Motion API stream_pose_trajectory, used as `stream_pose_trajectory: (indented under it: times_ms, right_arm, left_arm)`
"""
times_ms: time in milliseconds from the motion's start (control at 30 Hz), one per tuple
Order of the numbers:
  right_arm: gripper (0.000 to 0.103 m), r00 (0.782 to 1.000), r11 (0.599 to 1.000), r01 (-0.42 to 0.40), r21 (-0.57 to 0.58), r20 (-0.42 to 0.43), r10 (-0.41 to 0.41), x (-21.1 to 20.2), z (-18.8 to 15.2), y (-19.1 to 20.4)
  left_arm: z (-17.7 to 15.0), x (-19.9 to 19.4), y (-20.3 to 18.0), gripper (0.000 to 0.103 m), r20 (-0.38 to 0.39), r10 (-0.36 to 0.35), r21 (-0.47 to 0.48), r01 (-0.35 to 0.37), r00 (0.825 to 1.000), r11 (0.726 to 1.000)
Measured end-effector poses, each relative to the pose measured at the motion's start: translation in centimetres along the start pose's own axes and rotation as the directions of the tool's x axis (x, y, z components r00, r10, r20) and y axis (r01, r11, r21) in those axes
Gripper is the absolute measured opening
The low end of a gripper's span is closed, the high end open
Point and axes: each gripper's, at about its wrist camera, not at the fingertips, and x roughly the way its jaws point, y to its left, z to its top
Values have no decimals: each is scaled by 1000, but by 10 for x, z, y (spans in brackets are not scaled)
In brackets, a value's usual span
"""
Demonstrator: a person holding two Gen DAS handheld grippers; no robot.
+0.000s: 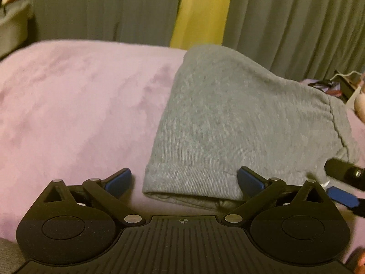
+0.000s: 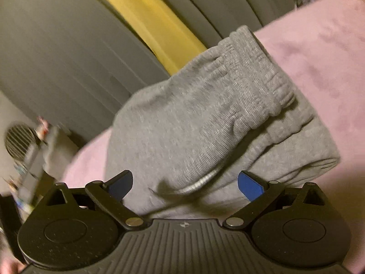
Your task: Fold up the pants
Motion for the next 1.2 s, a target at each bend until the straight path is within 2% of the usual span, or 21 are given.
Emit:
stream_pose_trajectory:
  times_ms: [100,233,367,567,767,1000,1200]
  right_arm:
    - [99,997,992,76,-101,-12,-77,-3,-7,15]
    - [99,982,947,186,-261,18,-188,-12,-18,38]
    - [99,973,908,227,-352,37,-229,-23,-34,53]
    - [99,953,866,294,-404,55,-298,-36,-46,63]
    - [99,931,817,361,-450,126,-342,-39,-52,71]
    - [99,922,815,385,-433,148,-358,-36,-51,67]
    - [99,923,820,382,-426,143,-356,-34,-51,65]
  left_arm:
    - [-4,-7,-1,103,-5,11,10,-11,1000,1000]
    - [-7,-13,-2,103,-8,22,40,-21,1000,999]
    - [-16,-30,-6,103,28,27,82,-30,999,996]
    - [-29,-46,-9,103,44,-11,115,6,999,993]
    - [-33,-47,-16,103,25,-18,164,13,1000,986]
    - [-32,-43,-14,103,10,-14,144,13,1000,990]
    - [-32,-41,-15,103,4,-12,152,11,1000,988]
